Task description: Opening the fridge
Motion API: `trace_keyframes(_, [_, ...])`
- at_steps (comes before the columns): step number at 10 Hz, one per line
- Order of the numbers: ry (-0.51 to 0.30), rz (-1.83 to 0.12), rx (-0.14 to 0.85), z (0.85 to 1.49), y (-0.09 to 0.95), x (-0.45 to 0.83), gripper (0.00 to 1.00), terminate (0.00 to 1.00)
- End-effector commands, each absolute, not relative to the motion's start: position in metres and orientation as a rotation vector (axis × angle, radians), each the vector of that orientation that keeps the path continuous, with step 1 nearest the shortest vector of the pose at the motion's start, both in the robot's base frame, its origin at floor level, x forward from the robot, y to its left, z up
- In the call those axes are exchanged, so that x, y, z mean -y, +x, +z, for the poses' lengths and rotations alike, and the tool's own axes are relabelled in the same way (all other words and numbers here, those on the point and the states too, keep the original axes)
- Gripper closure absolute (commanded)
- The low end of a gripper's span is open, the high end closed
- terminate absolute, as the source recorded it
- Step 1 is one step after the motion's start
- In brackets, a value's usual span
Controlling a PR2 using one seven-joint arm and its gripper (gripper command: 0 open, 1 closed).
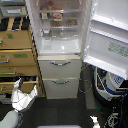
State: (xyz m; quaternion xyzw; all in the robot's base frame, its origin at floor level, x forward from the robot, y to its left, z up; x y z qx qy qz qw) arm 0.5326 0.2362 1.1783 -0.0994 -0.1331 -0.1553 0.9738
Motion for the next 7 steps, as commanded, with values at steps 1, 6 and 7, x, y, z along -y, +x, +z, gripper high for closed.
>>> trace_keyframes(1, [-0.271,-0.143,0.323,0.936,0.391,-0.35,0.0,0.0])
trace_keyframes(6, [-0.161,-0.136,0.306,0.889,0.403,-0.321,0.0,0.0])
trace_keyframes(7, [-0.158,-0.139,0.312,0.885,0.407,-0.316,0.0,1.0])
